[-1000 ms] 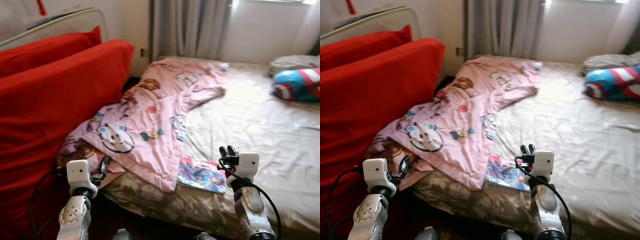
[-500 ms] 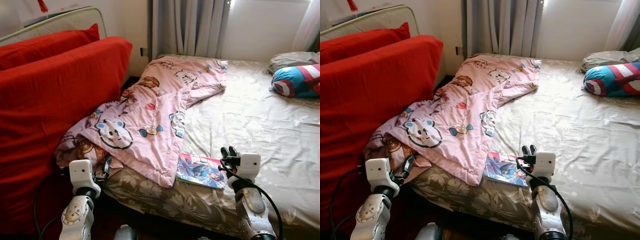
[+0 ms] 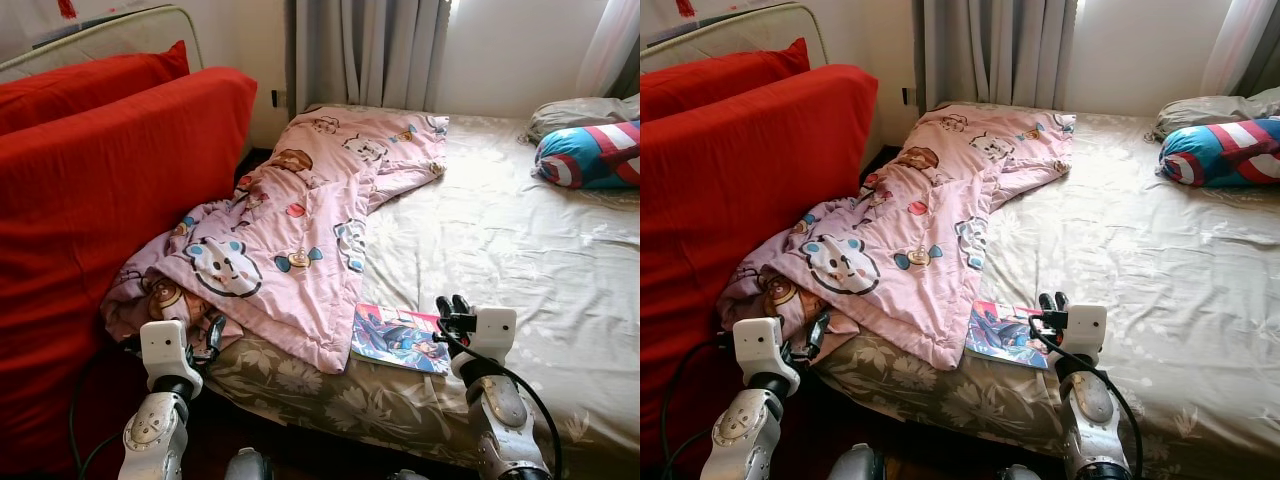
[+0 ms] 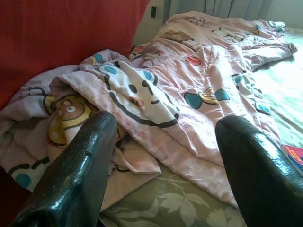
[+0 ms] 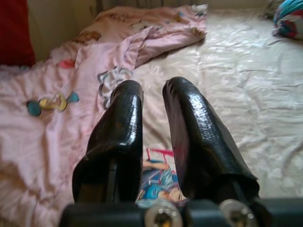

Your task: Clean up the room

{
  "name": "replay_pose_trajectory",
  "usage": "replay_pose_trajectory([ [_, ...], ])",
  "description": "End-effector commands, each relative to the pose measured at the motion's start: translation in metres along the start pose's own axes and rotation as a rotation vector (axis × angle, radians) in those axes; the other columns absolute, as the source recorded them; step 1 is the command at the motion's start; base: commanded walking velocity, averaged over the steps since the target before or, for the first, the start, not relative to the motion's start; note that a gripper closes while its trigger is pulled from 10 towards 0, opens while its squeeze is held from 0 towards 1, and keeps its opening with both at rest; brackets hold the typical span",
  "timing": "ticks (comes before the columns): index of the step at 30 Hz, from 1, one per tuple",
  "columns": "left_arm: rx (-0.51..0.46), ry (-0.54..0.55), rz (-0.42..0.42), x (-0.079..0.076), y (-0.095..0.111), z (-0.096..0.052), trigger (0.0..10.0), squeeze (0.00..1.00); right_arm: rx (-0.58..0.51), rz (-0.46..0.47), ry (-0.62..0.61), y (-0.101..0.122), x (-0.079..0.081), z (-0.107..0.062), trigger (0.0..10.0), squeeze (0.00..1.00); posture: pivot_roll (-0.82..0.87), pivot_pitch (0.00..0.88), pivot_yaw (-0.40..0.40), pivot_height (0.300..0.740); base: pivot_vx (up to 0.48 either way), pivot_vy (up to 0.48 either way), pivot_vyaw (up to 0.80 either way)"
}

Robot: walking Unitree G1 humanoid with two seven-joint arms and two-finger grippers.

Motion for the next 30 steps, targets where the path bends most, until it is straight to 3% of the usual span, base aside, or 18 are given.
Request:
replay_pose_trajectory([
  [1, -0.005, -0.014, 0.022, 0.001, 0.006, 0.004, 10.0, 0.00, -0.044, -0.003, -0.014, 0.014, -0.006, 0.006, 10.0, 0.00, -0.05, 0.007, 0.010, 0.634, 0.000, 0.000, 0.00],
  [5, -0.015, -0.013, 0.033, 0.006, 0.011, 0.005, 10.0, 0.00, -0.049, 0.024, -0.050, 0.016, -0.013, 0.007, 10.0, 0.00, -0.06, 0.010, 0.009, 0.634, 0.000, 0.000, 0.00],
  [9, -0.022, -0.020, 0.025, 0.000, 0.011, 0.007, 10.0, 0.00, -0.042, 0.018, 0.004, 0.012, 0.000, 0.005, 10.0, 0.00, -0.06, 0.006, 0.008, 0.634, 0.000, 0.000, 0.00],
  [20, -0.021, -0.011, 0.002, -0.004, 0.007, 0.004, 10.0, 0.00, -0.011, 0.010, 0.006, 0.008, 0.003, 0.005, 10.0, 0.00, -0.06, 0.010, -0.002, 0.634, 0.000, 0.000, 0.00],
  [26, -0.022, 0.001, 0.009, -0.001, 0.007, 0.004, 10.0, 0.00, -0.012, -0.003, 0.010, 0.008, 0.004, 0.004, 10.0, 0.00, -0.06, 0.011, -0.002, 0.595, 0.000, 0.000, 0.00],
  [30, -0.020, 0.001, 0.010, -0.001, 0.006, 0.004, 10.0, 0.00, -0.023, 0.011, 0.003, 0.009, 0.003, 0.004, 10.0, 0.00, -0.06, 0.011, 0.000, 0.595, 0.000, 0.000, 0.00],
])
Point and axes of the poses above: a point about 5 cm out from each wrist's last joint towards the gripper, its own z axis pointing out of the wrist towards the gripper, its own y axis along the axis of the wrist's last joint, x = y × z, the point moved 2 cm from there along z, pointing out of the wrist towards the gripper, and after that the axes turned 10 degrees about -z, right-handed, at the moved point
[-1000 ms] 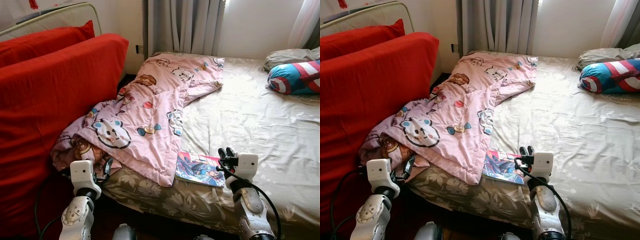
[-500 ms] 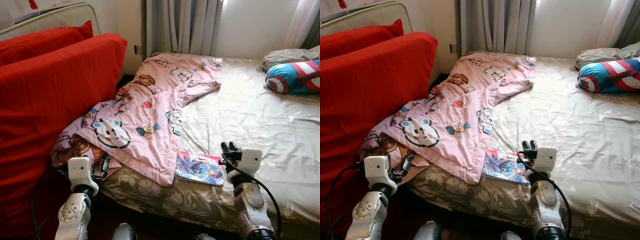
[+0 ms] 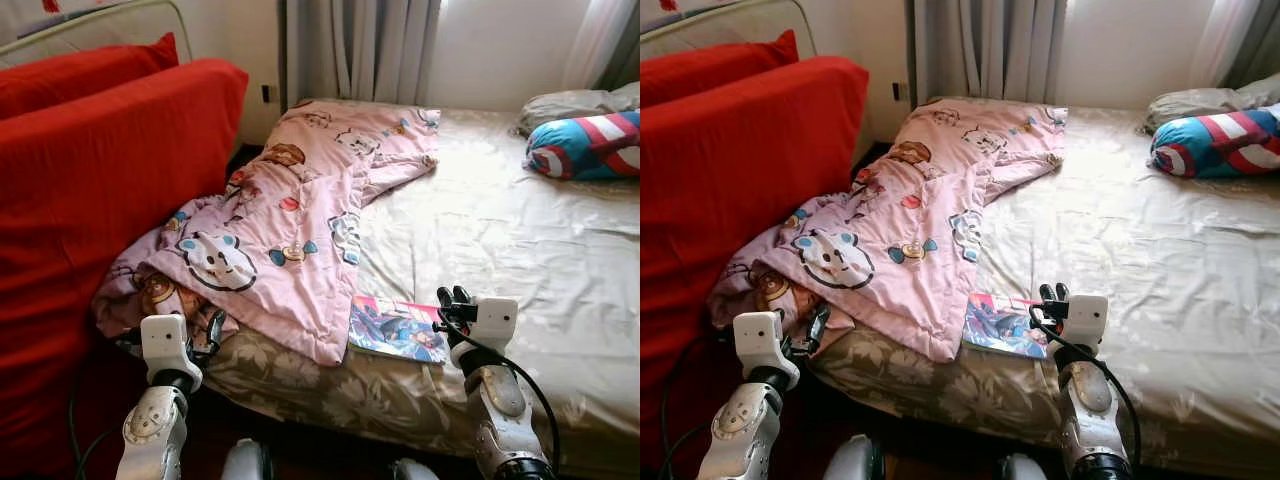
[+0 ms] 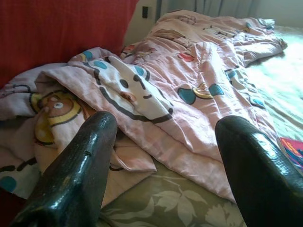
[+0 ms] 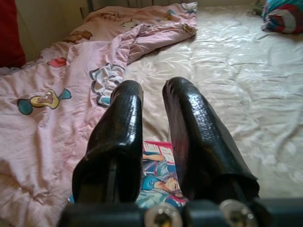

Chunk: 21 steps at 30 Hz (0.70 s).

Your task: Clean up the room

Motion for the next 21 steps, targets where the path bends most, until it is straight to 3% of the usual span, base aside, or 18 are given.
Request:
replay_pose_trajectory([
  [1, -0.006, 0.006, 0.005, 0.002, 0.002, 0.000, 10.0, 0.00, -0.022, 0.001, -0.005, 0.005, 0.000, 0.001, 10.0, 0.00, -0.06, 0.011, 0.000, 0.595, 0.000, 0.000, 0.00],
  [21, -0.007, 0.011, 0.007, 0.002, 0.002, 0.001, 10.0, 0.00, -0.025, -0.017, 0.070, 0.003, 0.011, -0.001, 10.0, 0.00, -0.05, 0.010, 0.001, 0.595, 0.000, 0.000, 0.00],
])
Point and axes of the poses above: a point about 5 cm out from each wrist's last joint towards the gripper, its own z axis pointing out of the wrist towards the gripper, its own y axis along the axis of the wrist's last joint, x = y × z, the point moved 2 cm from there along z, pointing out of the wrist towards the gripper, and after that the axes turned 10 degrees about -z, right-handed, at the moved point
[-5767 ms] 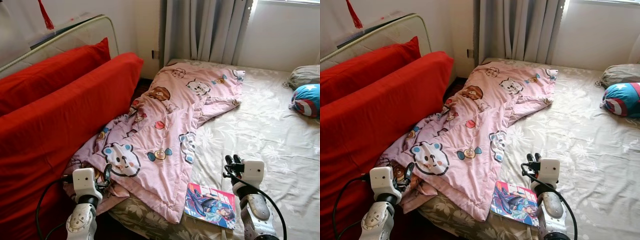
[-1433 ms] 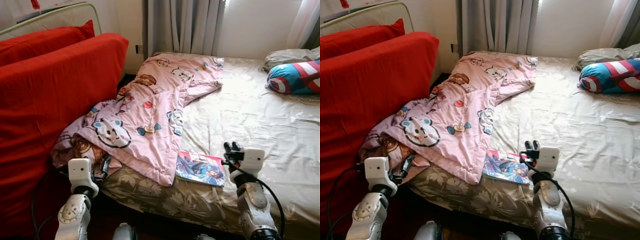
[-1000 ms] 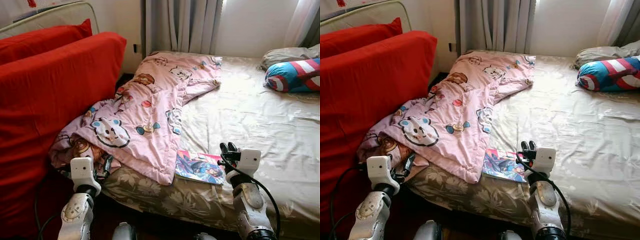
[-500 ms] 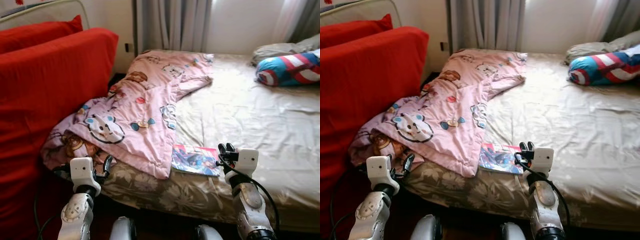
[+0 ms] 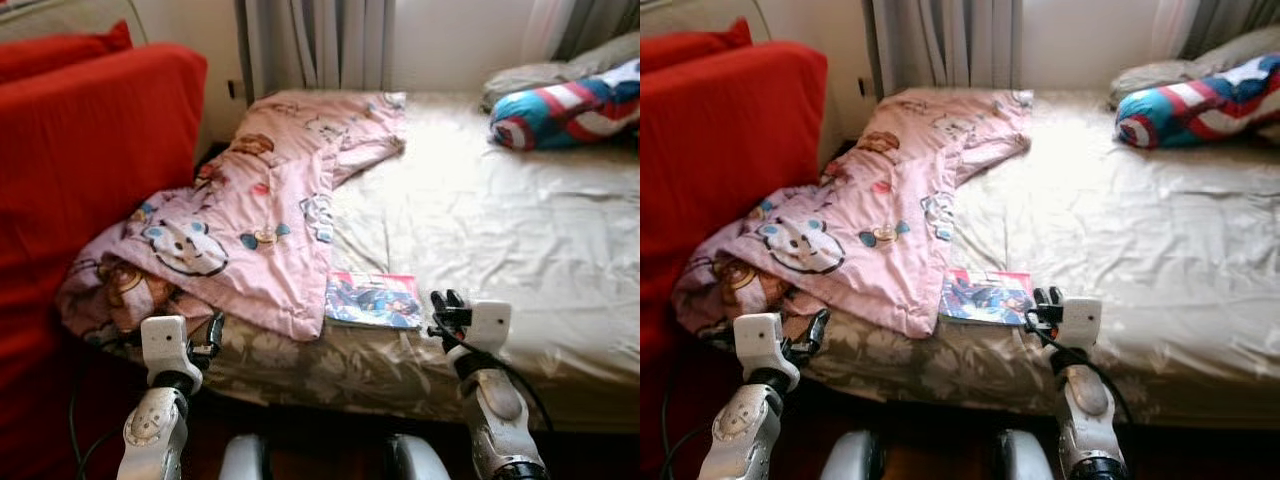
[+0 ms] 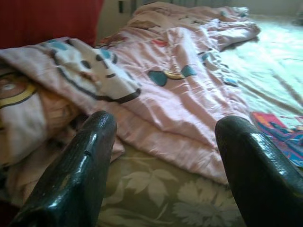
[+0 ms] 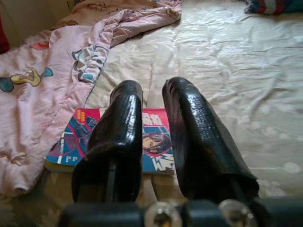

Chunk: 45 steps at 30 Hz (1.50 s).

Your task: Clean up the room

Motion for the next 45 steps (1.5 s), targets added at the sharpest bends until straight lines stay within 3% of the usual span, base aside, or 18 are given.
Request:
replay_pose_trajectory([
  [1, -0.008, 0.002, 0.006, 0.001, 0.003, 0.002, 10.0, 0.00, -0.031, -0.013, 0.007, 0.007, 0.000, 0.002, 10.0, 0.00, -0.05, 0.010, 0.001, 0.595, 0.000, 0.000, 0.58],
  [11, -0.012, 0.007, 0.004, 0.002, 0.003, 0.001, 10.0, 0.00, -0.024, -0.003, 0.026, 0.004, 0.001, 0.000, 10.0, 0.00, -0.05, 0.014, 0.001, 0.595, 0.000, 0.000, 0.20],
  [27, -0.002, -0.008, 0.000, -0.002, 0.002, 0.002, 10.0, 0.00, -0.015, -0.004, 0.026, 0.002, -0.001, -0.002, 10.0, 0.00, -0.06, 0.022, 0.006, 0.595, 0.294, 0.000, 0.00],
  [45, -0.041, -0.026, 0.015, -0.002, 0.021, 0.023, 10.0, 0.00, -0.025, -0.005, 0.031, 0.009, 0.006, 0.012, 10.0, 0.00, -0.03, 0.000, 0.043, 0.595, 0.267, 0.000, 0.02],
])
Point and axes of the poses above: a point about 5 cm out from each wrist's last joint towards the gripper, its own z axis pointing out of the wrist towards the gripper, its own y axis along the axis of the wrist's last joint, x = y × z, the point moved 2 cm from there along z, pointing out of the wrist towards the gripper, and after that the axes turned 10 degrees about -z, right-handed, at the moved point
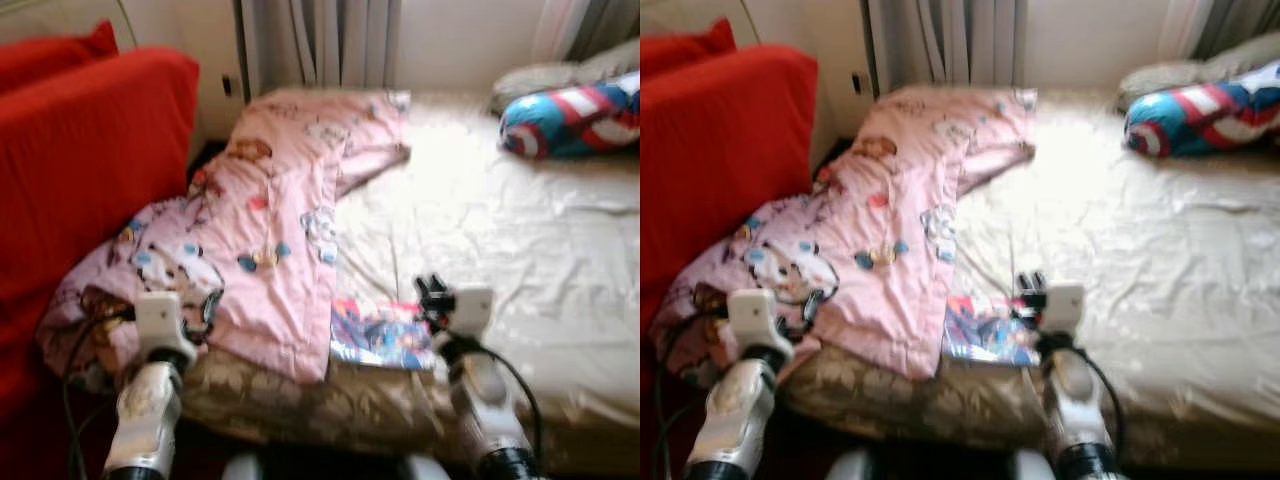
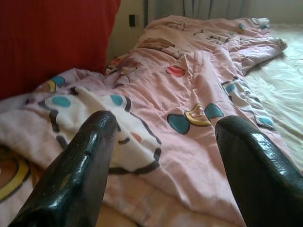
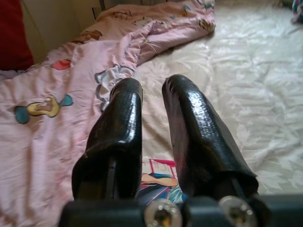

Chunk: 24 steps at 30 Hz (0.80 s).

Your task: Clean up the room

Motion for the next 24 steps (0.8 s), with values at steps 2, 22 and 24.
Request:
replay_pose_trajectory([
  [2, 0.006, -0.019, -0.001, -0.006, -0.001, 0.005, 10.0, 0.00, 0.025, 0.003, -0.030, -0.005, -0.009, -0.001, 10.0, 0.00, -0.03, 0.000, 0.047, 0.595, 0.000, 0.000, 0.00],
  [22, -0.038, -0.061, -0.026, -0.020, 0.011, 0.019, 10.0, 0.00, -0.002, -0.017, -0.154, 0.004, -0.029, 0.001, 10.0, 0.00, -0.07, 0.075, 0.043, 0.595, 0.000, 0.000, 0.00],
  [24, -0.045, -0.063, -0.027, -0.021, 0.012, 0.017, 10.0, 0.00, -0.004, -0.005, -0.161, 0.002, -0.032, -0.001, 10.0, 0.00, -0.07, 0.089, 0.039, 0.595, 0.000, 0.000, 0.00],
])
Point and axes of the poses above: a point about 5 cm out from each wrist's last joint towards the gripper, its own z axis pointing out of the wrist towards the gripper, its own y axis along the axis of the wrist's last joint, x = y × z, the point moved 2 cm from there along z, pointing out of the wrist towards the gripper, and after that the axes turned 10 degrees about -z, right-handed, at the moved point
